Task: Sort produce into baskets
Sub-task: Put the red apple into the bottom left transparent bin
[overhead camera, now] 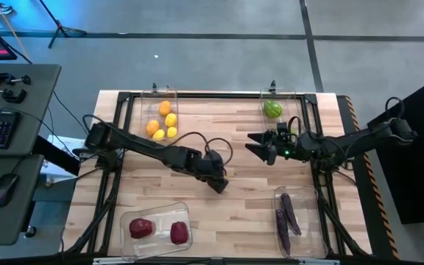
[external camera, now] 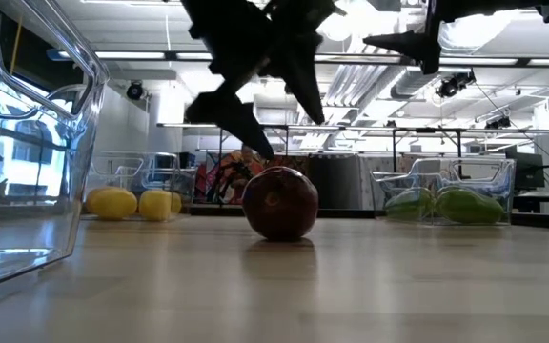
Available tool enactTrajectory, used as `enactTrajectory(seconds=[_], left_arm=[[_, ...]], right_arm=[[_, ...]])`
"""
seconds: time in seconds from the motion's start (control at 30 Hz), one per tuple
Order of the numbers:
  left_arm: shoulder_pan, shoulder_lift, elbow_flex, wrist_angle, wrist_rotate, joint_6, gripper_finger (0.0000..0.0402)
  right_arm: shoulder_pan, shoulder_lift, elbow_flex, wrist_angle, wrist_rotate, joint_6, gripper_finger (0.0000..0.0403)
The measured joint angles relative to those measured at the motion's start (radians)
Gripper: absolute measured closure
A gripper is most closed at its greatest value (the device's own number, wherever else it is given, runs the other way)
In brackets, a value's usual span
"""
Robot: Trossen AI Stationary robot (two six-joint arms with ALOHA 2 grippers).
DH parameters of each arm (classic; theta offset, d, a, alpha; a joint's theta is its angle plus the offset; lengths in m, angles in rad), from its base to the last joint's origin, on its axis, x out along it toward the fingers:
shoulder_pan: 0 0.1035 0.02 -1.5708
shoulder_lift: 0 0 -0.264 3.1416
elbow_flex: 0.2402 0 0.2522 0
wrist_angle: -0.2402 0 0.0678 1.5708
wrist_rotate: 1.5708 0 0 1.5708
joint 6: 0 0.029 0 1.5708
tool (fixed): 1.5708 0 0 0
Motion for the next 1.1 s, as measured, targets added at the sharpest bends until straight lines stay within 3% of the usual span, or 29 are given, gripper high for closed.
enactTrajectory(seconds=[0.4, 0.53, 0.73, 1.1], left_arm=[[0.053, 0.023, 0.042, 0.014, 0.002, 0.082, 0.0080], [0.087, 0.024, 0.042, 0.013, 0.065, 0.095, 0.0080], [0.124, 0.024, 0.042, 0.004, 0.084, 0.146, 0.0076], [0.118, 0.024, 0.041, -0.043, 0.097, 0.162, 0.0035]], right_arm=[[-0.001, -0.233, 0.000, -0.204, 0.025, -0.078, 0.0013], [-0.001, -0.279, 0.000, -0.258, 0.066, -0.079, 0.0013], [-0.001, -0.285, 0.000, -0.290, 0.070, -0.081, 0.0013], [-0.001, -0.285, 0.000, -0.322, 0.122, -0.078, 0.0013]])
